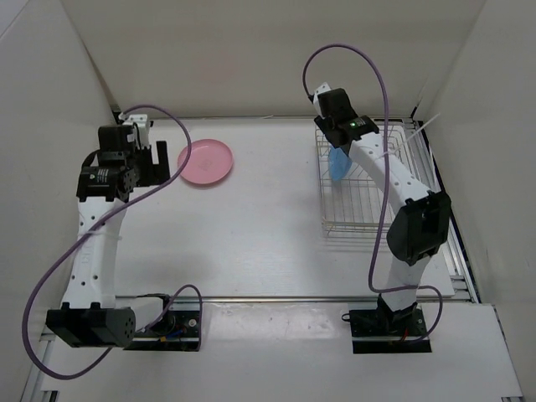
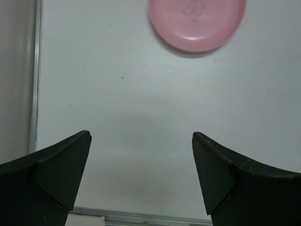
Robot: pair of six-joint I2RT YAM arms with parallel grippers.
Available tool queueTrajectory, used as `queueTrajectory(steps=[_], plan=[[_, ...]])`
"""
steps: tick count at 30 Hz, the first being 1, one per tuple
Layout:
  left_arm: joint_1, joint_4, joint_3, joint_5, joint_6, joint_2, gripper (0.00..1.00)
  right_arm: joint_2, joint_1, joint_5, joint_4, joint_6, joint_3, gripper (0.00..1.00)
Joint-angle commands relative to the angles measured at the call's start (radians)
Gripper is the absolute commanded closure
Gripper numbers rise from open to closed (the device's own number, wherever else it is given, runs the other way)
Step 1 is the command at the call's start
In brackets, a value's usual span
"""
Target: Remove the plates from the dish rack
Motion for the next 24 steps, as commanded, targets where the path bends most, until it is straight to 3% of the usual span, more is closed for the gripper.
queueTrajectory(steps=[1, 5, 10, 15, 20, 24], plan=[[0.0, -0.009, -0.089, -0.064, 0.017, -0.026, 0.0, 0.024, 0.001, 0.096, 0.115, -0.026, 0.043, 0.44], [0.0, 0.004, -0.121, -0.064, 0.008, -0.059, 0.0, 0.085, -0.01, 0.105, 0.146, -0.026, 0.03, 0.47], [0.0, 0.004, -0.121, -0.044, 0.008, -0.077, 0.0, 0.127, -0.019, 0.128, 0.155, -0.026, 0.04, 0.63], [0.0, 0.013, -0.121, -0.015, 0.008, -0.077, 0.0, 0.148, -0.019, 0.161, 0.155, -0.026, 0.04, 0.67], [0.0, 0.033, -0.143, -0.005, 0.008, -0.077, 0.0, 0.158, -0.019, 0.196, 0.164, -0.035, 0.04, 0.79], [0.0, 0.033, -0.152, 0.005, 0.008, -0.077, 0.0, 0.176, -0.01, 0.263, 0.173, -0.047, 0.061, 0.79]])
